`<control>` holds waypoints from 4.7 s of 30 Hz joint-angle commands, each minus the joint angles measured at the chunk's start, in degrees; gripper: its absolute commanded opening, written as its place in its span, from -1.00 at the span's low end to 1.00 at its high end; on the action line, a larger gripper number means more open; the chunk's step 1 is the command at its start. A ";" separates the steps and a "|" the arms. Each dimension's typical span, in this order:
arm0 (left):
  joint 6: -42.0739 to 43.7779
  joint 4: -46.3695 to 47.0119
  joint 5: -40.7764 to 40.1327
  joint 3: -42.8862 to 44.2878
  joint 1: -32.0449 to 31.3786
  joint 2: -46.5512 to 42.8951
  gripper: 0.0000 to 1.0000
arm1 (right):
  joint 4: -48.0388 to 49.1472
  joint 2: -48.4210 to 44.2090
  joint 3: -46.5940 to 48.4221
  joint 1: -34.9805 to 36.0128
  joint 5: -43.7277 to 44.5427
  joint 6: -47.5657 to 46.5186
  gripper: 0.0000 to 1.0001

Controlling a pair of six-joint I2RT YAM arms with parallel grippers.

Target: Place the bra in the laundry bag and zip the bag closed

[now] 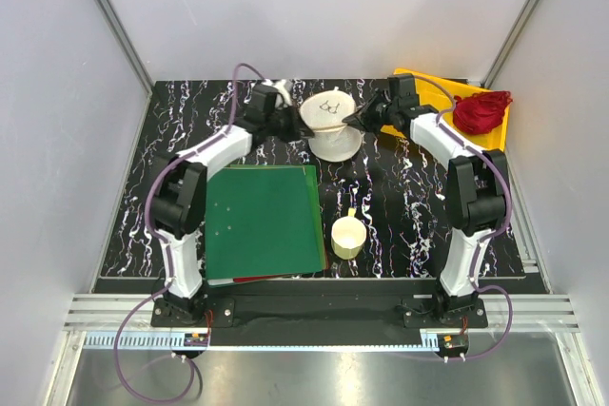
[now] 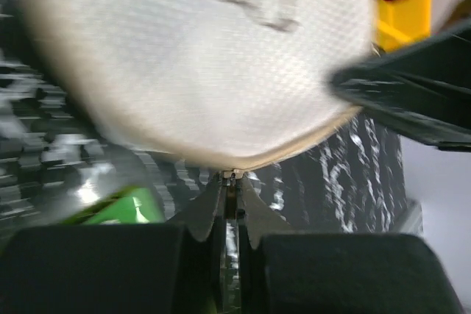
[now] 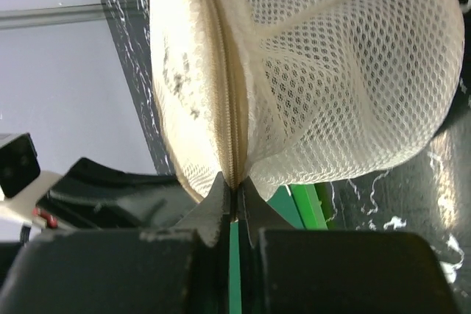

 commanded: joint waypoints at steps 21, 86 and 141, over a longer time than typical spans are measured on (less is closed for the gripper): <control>-5.14 7.26 0.20 -0.45 -5.87 -1.16 -1.00 | -4.81 -7.68 -3.09 -0.49 4.81 -5.05 0.69; -4.62 4.71 1.96 -1.16 -3.76 -4.50 -1.00 | -6.47 7.78 13.69 0.57 -2.67 -1.79 0.57; 1.62 -3.29 1.25 -3.62 13.37 -8.10 -1.00 | 2.41 14.61 19.11 -4.97 -18.11 -7.59 -1.00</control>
